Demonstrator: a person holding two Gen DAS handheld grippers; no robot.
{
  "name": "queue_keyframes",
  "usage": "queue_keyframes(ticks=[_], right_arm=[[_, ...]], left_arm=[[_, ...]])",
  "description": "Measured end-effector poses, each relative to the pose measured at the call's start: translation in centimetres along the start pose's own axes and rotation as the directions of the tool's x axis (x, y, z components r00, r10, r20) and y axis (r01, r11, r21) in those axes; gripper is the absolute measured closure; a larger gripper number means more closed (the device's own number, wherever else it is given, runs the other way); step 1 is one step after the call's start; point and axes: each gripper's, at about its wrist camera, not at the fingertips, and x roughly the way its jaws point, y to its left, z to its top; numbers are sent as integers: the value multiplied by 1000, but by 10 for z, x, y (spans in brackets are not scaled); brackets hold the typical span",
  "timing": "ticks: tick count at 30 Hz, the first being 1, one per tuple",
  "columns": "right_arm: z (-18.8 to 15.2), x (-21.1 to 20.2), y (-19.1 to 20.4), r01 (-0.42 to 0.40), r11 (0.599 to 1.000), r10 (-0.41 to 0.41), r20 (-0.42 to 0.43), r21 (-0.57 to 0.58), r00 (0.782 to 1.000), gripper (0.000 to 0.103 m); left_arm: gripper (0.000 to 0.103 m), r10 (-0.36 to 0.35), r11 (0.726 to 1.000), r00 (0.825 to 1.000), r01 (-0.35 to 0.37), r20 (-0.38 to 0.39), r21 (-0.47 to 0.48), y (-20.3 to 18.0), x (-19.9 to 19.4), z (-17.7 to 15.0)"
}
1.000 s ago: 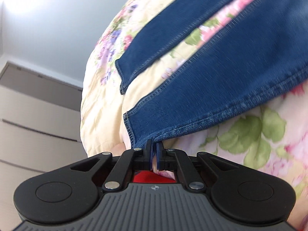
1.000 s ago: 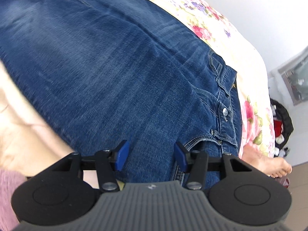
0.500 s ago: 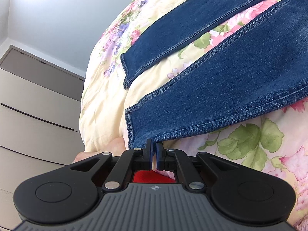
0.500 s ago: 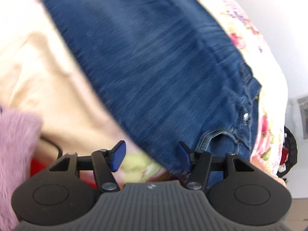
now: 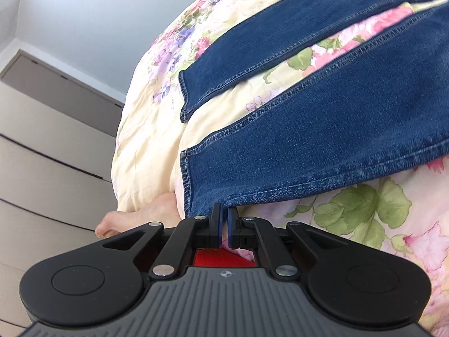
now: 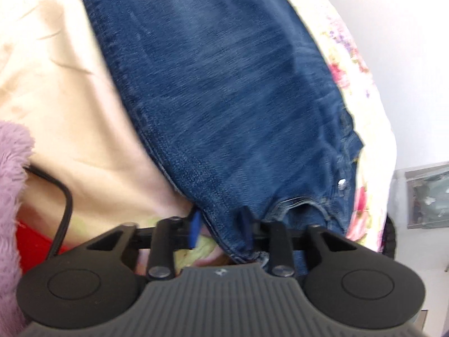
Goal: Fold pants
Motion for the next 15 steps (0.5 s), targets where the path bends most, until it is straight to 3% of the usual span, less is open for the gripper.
queue_keyframes(ticks=[3,8,15], right_arm=[[3,-14,-13,44,996,-48,53,74,997,98],[14,-36,-49,113,973,-141,126,203,982,99],[54,-37,-113,171,934,-224,138,315,965,99]], left_arm=[[99,-5,999,1000,6,18,-48,7,-2,3],[101,20,993,998,-14,53,-117,22,-9,19],[101,69,974,995,-52,70,-221,53,-8,71]])
